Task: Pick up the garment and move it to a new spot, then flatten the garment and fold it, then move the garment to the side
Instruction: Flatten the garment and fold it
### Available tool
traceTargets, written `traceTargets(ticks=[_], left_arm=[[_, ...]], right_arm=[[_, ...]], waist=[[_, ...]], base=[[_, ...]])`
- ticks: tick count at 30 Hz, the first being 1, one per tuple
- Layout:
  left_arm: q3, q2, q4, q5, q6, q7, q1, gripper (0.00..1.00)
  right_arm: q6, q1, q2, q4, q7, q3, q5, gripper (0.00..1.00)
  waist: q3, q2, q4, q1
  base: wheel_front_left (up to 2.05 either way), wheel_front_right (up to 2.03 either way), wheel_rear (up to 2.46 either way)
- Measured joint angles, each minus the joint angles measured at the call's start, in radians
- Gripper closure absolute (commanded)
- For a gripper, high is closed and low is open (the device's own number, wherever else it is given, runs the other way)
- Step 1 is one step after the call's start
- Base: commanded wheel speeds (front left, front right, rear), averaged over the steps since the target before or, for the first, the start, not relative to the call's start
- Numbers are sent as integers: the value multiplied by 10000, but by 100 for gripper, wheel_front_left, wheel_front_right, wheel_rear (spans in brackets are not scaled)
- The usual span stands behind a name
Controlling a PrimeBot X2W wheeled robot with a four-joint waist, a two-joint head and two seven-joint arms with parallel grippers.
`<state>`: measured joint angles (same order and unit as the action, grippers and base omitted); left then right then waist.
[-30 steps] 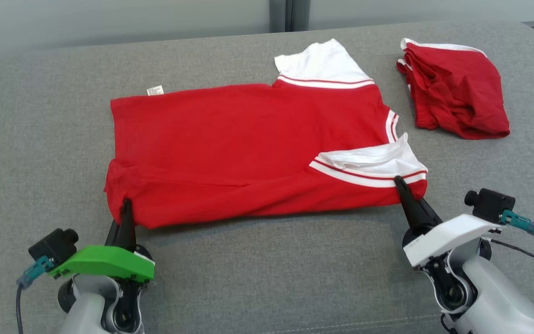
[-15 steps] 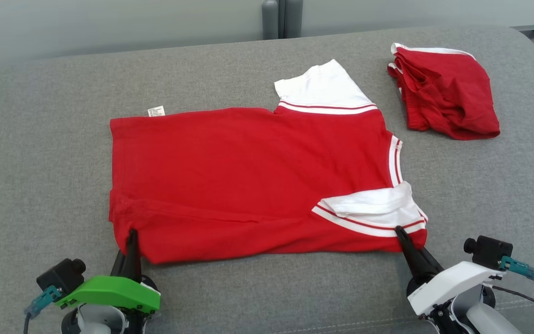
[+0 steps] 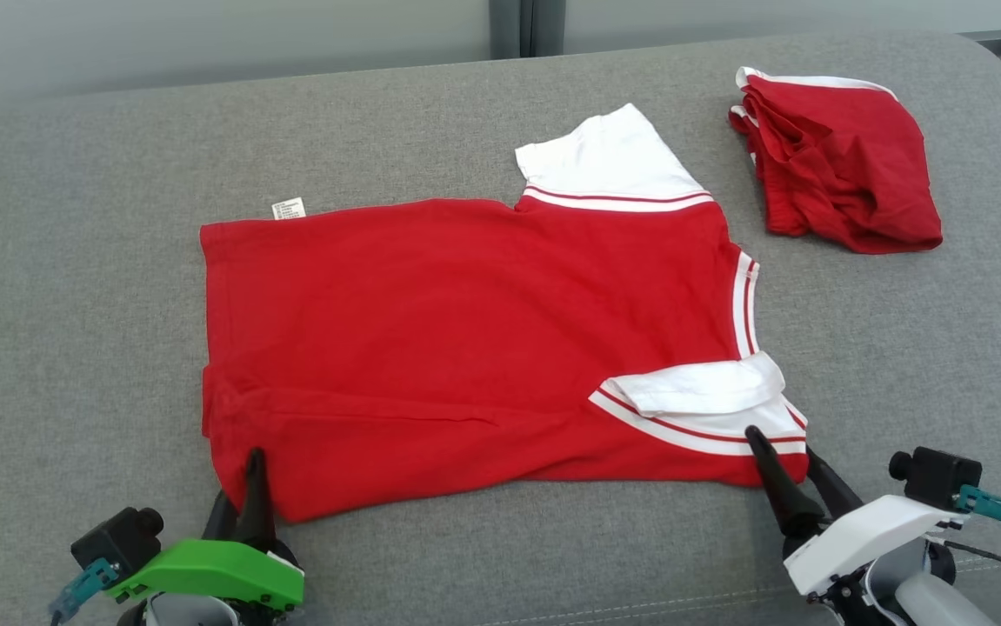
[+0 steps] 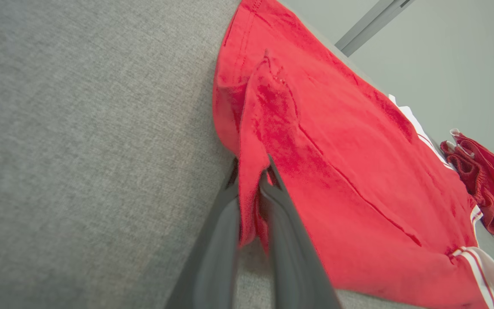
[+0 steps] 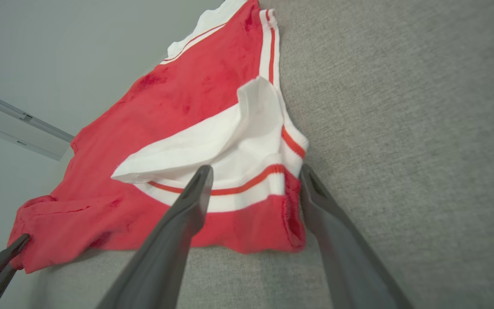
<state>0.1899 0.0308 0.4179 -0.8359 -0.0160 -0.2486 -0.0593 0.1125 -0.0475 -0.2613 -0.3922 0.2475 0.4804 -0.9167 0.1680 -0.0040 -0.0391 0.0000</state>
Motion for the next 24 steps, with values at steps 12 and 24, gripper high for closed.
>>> traceTargets(ticks=[12,24], left_arm=[[-493,907,-1193,665,483,-2,-213,0],[683,1346,-1258,1722,842,1735,-3365,0]], right_arm=[[-514,-244,-1223,779,27,-880,708,0],[-418,-3182,-2598,2092,-936,-155,2452,0]], waist=[[371,0,-153,0],[1246,0,-113,0]], base=[[0,0,0],[0,0,0]])
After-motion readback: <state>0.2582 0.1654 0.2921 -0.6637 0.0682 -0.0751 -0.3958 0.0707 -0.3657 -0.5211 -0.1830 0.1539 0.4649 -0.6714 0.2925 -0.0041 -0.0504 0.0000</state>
